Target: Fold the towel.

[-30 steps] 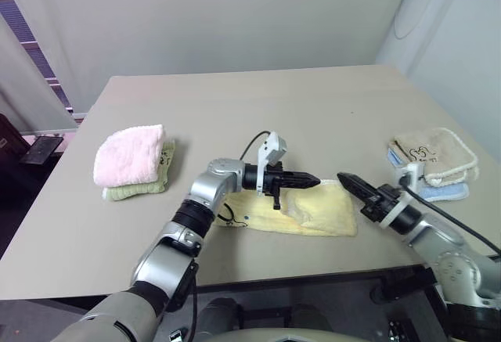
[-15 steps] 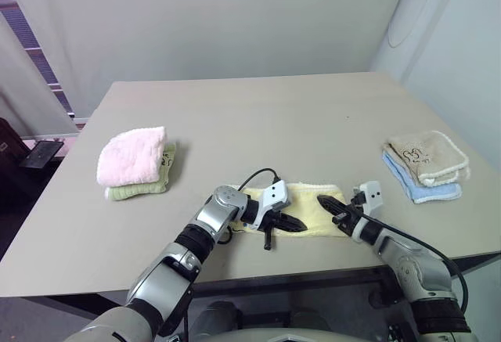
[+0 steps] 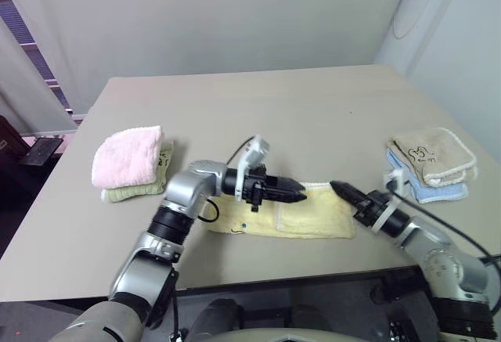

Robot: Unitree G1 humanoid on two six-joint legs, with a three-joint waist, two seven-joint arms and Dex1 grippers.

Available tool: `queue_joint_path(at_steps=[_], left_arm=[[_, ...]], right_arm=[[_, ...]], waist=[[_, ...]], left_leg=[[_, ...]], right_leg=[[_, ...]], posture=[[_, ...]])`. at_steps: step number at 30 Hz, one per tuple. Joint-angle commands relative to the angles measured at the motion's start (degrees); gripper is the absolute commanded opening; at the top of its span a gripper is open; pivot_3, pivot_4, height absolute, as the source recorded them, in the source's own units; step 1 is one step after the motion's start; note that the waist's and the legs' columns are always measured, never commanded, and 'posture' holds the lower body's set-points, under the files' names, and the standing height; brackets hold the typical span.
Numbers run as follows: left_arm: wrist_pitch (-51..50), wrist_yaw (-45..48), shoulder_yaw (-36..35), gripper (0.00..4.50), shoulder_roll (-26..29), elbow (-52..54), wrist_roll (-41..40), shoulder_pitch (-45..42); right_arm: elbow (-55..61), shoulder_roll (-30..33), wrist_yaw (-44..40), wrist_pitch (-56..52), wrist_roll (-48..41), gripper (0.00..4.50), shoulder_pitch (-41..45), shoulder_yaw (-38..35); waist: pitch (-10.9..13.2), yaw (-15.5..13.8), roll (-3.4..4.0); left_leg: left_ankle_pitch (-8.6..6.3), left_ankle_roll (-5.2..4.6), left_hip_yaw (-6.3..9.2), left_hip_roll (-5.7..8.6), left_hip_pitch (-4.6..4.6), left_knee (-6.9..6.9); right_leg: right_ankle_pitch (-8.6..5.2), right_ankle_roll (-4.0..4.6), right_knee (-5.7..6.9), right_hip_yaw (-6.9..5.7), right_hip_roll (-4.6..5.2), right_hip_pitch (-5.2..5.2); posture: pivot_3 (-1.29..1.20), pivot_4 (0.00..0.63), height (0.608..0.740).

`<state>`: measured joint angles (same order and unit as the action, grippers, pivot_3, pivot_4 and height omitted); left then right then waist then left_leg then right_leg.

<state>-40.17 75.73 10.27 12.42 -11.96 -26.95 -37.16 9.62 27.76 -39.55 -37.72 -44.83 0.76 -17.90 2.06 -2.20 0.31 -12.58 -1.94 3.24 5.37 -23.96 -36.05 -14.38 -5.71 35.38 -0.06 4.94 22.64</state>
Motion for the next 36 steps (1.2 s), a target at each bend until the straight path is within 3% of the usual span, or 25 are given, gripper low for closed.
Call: queue_joint_path(at_steps=[1, 6, 11, 13, 20, 26, 36], left_arm=[[-6.3, -3.0, -5.5, 2.80, 3.9, 5.1, -5.0, 0.4], [-12.0, -5.6, -10.3, 4.50, 12.7, 10.9, -8.7, 4.2], [-21.6, -10.3, -16.7, 4.50, 17.3, 15.2, -15.7, 10.7], [-25.2, -14.5, -19.5, 4.50, 17.3, 16.7, -17.9, 13.6], [-35.6, -24.5, -26.5, 4.50, 18.9, 17.9, -22.9, 19.9], [-51.9, -37.3, -35.9, 4.50, 14.1, 16.5, -27.7, 18.3], [-52.3, -53.9, -34.7, 4.50, 25.6, 13.2, -50.9, 26.3]], right_arm=[[6.5, 1.7, 1.0, -3.5, -5.1, 0.96, 1.0, -2.3], [10.2, 3.2, 2.3, -6.8, -8.6, 2.78, 3.3, -1.9], [8.5, 1.1, 6.2, -10.1, -13.8, 4.47, 7.7, -2.6], [5.7, 0.7, 8.0, -14.4, -19.0, 4.47, 9.4, -3.2], [1.0, 0.1, 10.2, -22.7, -23.3, 4.47, 11.5, -0.1], [-2.8, -0.9, 12.7, -25.1, -24.4, 4.47, 13.5, -0.5], [-4.9, -2.5, 13.7, -24.3, -22.4, 4.47, 13.2, -0.1]], waist=[[0.0, 0.0, 0.00], [0.1, 0.1, 0.08], [0.1, 0.0, 0.12], [0.1, -0.1, 0.12], [0.1, 0.0, 0.13], [0.2, 0.0, 0.11], [0.2, 0.0, 0.16]], left_leg=[[0.00, 0.01, 0.00, 0.00, 0.03, -0.01], [-0.01, 0.03, -0.01, 0.00, 0.18, -0.01], [-0.02, 0.05, -0.06, 0.01, 0.25, 0.01], [-0.02, 0.05, -0.06, 0.01, 0.25, 0.03], [-0.02, 0.05, -0.07, 0.01, 0.23, 0.13], [-0.03, 0.06, -0.07, 0.02, 0.24, 0.12], [-0.03, 0.21, -0.09, 0.02, 0.29, 0.43]], right_leg=[[-0.01, 0.02, 0.02, 0.00, -0.01, -0.02], [-0.02, 0.08, -0.01, 0.07, -0.03, -0.06], [-0.02, 0.09, -0.09, 0.10, 0.05, -0.06], [-0.02, 0.09, -0.12, 0.10, 0.06, -0.04], [-0.02, 0.10, -0.11, 0.12, 0.04, 0.08], [0.01, 0.10, -0.09, 0.09, 0.03, 0.04], [-0.01, 0.16, -0.08, 0.24, 0.03, 0.26]], posture=[[0.00, 0.000, 0.740], [0.00, 0.000, 0.740], [0.00, 0.000, 0.740], [0.00, 0.000, 0.740], [0.00, 0.000, 0.740], [0.00, 0.000, 0.740], [0.00, 0.000, 0.740]])
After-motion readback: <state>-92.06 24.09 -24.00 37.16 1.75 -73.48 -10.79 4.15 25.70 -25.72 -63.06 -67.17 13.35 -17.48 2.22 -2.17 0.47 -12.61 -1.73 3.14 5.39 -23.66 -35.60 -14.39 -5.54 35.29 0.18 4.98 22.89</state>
